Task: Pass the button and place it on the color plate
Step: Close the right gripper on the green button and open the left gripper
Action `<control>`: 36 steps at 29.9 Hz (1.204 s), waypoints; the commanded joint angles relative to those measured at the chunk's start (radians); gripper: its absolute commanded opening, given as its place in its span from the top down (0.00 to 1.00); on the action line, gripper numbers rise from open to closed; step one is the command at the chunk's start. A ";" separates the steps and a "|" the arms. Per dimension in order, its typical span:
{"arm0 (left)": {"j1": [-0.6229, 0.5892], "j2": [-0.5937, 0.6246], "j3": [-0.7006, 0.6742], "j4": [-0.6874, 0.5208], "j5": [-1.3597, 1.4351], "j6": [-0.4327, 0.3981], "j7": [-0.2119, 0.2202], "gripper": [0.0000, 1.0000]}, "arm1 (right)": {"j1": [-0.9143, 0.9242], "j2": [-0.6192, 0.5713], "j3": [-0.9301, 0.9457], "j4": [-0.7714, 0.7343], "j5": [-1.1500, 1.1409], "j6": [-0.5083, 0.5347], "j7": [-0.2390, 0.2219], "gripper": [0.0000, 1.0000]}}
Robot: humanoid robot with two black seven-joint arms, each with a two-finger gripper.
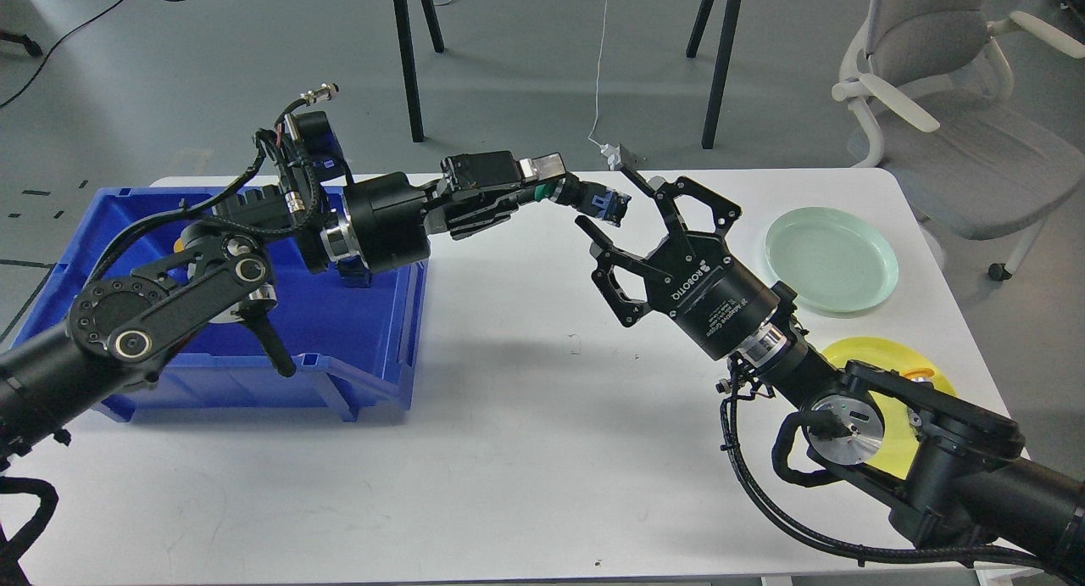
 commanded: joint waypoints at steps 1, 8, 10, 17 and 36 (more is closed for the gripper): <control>-0.001 0.002 0.001 0.002 0.000 0.000 0.000 0.82 | -0.006 0.000 0.001 0.000 0.000 0.001 0.000 0.39; 0.000 0.006 0.001 0.002 0.000 0.000 0.000 0.82 | -0.009 0.000 0.001 0.002 0.000 -0.001 0.000 0.40; 0.002 0.008 0.001 0.002 0.000 0.000 0.000 0.82 | -0.011 0.000 0.001 0.002 0.000 -0.001 0.000 0.42; 0.006 0.008 0.000 0.002 0.000 0.000 0.000 0.82 | -0.011 0.000 0.001 0.000 -0.001 -0.004 0.000 0.60; 0.008 0.008 0.001 0.002 0.000 0.000 0.000 0.81 | -0.011 0.000 -0.001 -0.003 -0.005 -0.004 0.000 0.75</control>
